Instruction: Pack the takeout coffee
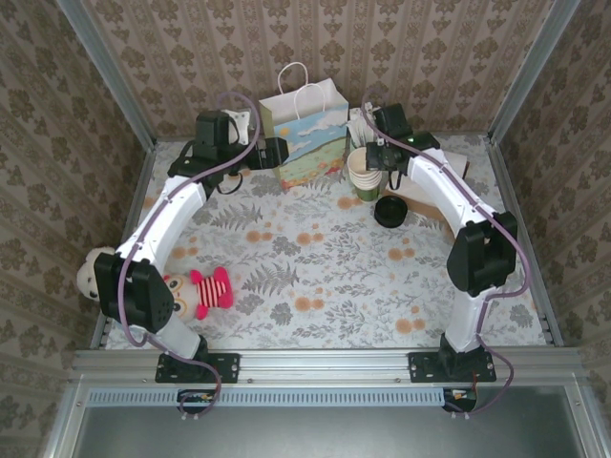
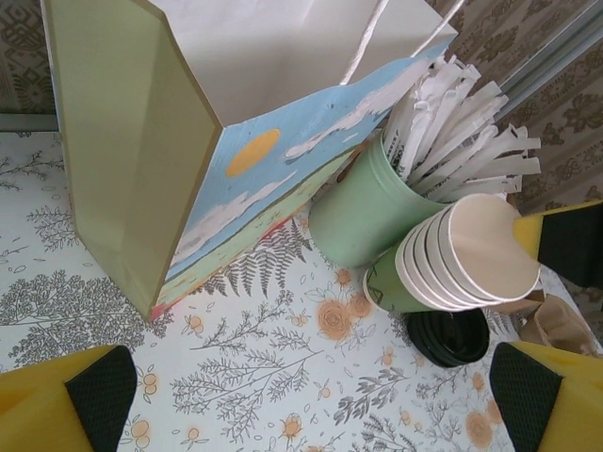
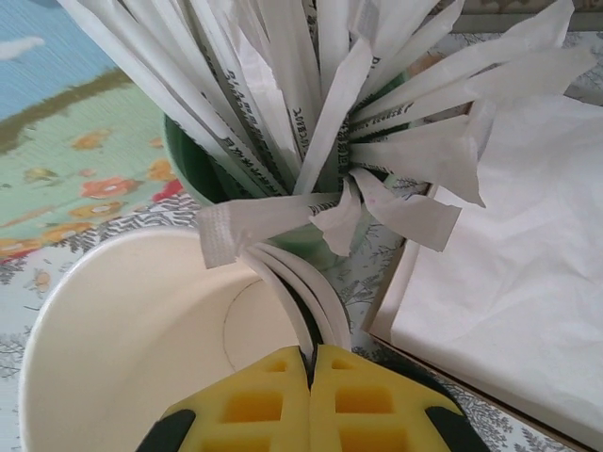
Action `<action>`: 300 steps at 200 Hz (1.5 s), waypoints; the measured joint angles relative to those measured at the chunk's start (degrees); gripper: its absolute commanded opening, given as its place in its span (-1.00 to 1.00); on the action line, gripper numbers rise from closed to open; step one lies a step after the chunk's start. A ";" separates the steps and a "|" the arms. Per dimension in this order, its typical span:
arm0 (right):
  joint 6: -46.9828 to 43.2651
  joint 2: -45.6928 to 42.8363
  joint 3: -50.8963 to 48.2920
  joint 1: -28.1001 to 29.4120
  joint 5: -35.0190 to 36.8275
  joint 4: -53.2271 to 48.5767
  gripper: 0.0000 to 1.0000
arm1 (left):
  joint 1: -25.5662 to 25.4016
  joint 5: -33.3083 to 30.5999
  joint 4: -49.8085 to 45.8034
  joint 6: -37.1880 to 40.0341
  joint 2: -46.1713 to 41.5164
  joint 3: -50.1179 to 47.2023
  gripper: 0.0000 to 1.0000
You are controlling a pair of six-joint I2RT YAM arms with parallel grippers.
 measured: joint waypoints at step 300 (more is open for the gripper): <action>10.82 -23.47 -25.68 15.34 -1.51 6.71 -1.00 | -3.93 -4.98 1.99 -3.87 -6.93 -10.38 1.00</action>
